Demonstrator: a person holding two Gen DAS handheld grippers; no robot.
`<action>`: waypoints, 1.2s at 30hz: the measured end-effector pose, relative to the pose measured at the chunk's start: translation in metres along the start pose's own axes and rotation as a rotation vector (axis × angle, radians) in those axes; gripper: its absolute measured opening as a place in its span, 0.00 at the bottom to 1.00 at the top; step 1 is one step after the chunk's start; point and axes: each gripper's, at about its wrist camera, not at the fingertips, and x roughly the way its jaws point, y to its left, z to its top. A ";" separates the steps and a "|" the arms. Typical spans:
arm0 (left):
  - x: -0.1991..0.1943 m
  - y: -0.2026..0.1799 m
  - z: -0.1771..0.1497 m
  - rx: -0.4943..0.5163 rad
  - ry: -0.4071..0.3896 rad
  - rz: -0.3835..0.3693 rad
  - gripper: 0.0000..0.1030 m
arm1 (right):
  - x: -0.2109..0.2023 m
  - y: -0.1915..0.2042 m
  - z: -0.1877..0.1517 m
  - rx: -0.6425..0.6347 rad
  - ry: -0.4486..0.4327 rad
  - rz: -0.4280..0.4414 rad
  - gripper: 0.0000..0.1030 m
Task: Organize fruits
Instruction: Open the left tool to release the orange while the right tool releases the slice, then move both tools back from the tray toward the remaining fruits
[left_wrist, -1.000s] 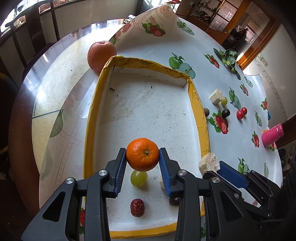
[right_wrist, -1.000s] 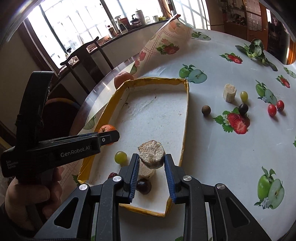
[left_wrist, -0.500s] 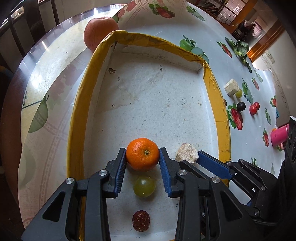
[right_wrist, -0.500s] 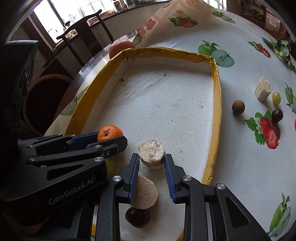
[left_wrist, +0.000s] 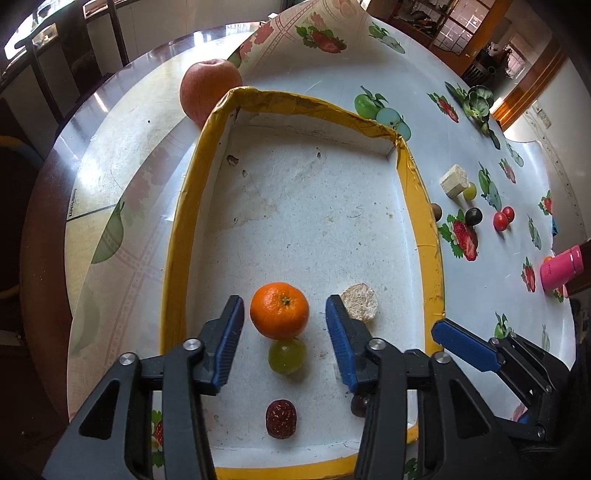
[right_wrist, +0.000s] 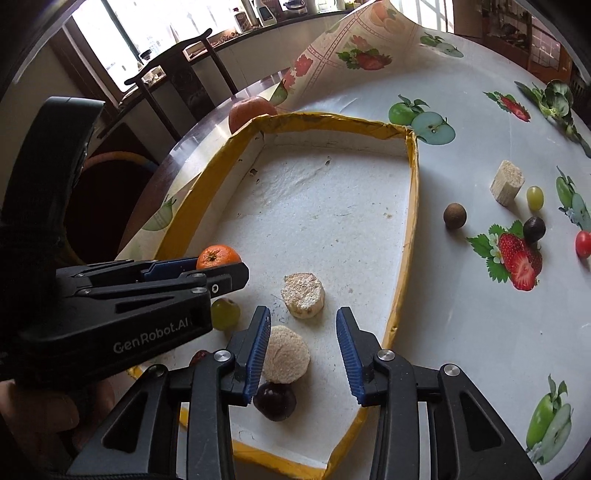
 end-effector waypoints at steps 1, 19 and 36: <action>-0.005 -0.002 0.000 -0.002 -0.020 -0.001 0.58 | -0.009 -0.002 -0.004 0.008 -0.015 0.007 0.37; -0.049 -0.093 -0.025 0.108 -0.086 -0.050 0.58 | -0.115 -0.087 -0.065 0.167 -0.115 -0.081 0.39; -0.058 -0.127 -0.043 0.127 -0.085 -0.042 0.58 | -0.148 -0.147 -0.105 0.256 -0.139 -0.115 0.40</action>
